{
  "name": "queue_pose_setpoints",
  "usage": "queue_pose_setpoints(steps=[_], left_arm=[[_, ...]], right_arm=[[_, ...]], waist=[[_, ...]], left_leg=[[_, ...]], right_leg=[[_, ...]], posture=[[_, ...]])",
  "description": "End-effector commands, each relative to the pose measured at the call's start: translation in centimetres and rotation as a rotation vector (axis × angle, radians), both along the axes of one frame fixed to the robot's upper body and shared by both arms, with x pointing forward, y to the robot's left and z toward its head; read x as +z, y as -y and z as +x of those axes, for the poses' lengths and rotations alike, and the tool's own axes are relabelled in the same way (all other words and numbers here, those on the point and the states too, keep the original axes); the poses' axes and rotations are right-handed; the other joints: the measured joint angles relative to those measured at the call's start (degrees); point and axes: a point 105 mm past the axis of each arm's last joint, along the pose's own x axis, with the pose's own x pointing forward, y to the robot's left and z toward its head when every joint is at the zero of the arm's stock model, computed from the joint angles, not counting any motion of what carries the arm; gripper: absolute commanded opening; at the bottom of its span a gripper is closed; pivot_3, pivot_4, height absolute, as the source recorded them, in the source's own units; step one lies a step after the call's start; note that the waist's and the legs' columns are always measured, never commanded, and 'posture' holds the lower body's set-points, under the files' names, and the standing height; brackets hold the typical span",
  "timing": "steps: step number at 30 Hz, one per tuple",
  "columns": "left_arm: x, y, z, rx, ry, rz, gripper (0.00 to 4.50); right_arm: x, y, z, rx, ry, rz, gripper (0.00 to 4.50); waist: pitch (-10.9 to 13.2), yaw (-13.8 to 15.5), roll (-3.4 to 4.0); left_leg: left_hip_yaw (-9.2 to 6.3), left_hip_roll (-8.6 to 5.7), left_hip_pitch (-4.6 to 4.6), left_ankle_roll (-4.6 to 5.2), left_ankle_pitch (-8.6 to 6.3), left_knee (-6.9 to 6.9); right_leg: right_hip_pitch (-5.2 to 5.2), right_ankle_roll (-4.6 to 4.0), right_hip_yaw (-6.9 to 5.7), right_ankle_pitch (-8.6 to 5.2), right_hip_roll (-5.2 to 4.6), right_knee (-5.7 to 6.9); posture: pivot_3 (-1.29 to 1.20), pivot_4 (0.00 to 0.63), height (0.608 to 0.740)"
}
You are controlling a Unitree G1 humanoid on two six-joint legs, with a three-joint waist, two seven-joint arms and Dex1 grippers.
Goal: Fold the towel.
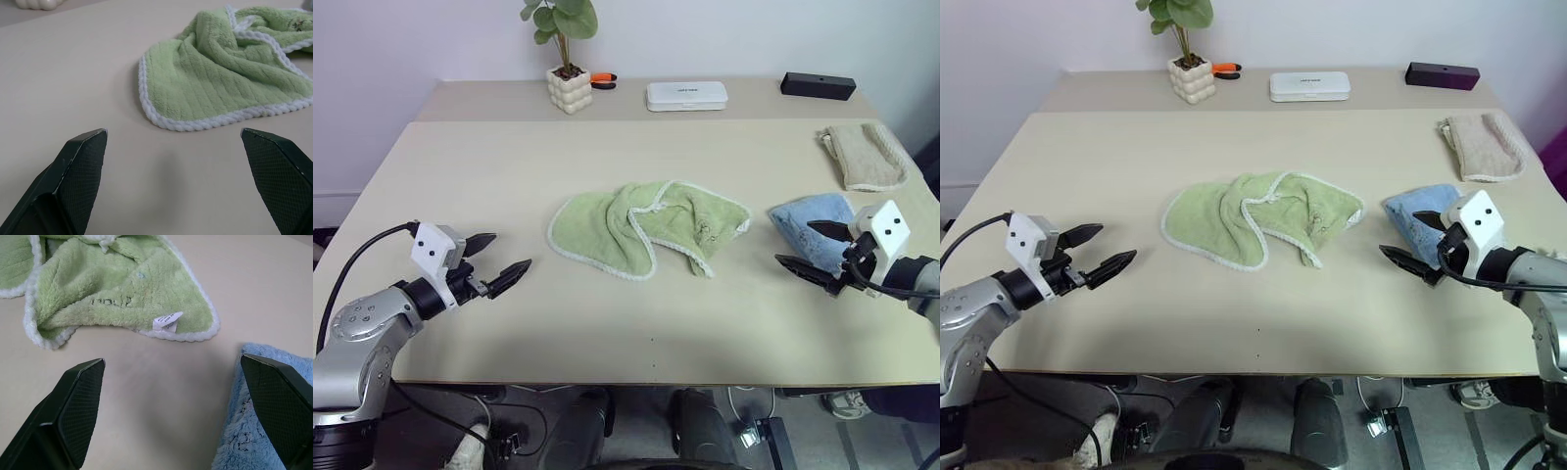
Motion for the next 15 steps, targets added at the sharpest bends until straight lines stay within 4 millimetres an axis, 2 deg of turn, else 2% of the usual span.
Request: queue_pose_setpoints(steps=[1,8,15], left_arm=[[0.6,0.6,0.2,-0.016,0.024,0.000,4.47],[0.7,1.9,-0.3,-0.064,0.013,-0.009,4.47],[0.0,7.6,-1.1,-0.260,0.003,-0.004,4.47]], right_arm=[[1.4,-0.2,0.0,0.009,0.069,-0.011,4.50],[0.6,-0.8,0.2,0.020,0.072,0.002,4.50],[0.2,-2.9,0.9,0.062,0.082,0.035,4.50]], waist=[[0.00,-0.01,0.00],[0.00,-0.02,-0.01],[0.00,-0.01,-0.01]], left_leg=[[0.00,0.00,0.00,0.00,0.00,0.00],[0.01,0.00,0.00,0.00,0.00,-0.01],[0.05,0.00,0.01,0.00,0.00,0.00]], right_leg=[[0.00,0.00,0.00,0.00,0.00,0.00],[0.00,0.00,0.01,0.00,0.00,-0.01],[0.01,-0.01,0.04,0.01,0.00,-0.01]], posture=[[0.00,0.150,0.740],[0.00,0.150,0.740],[0.00,0.150,0.740]])
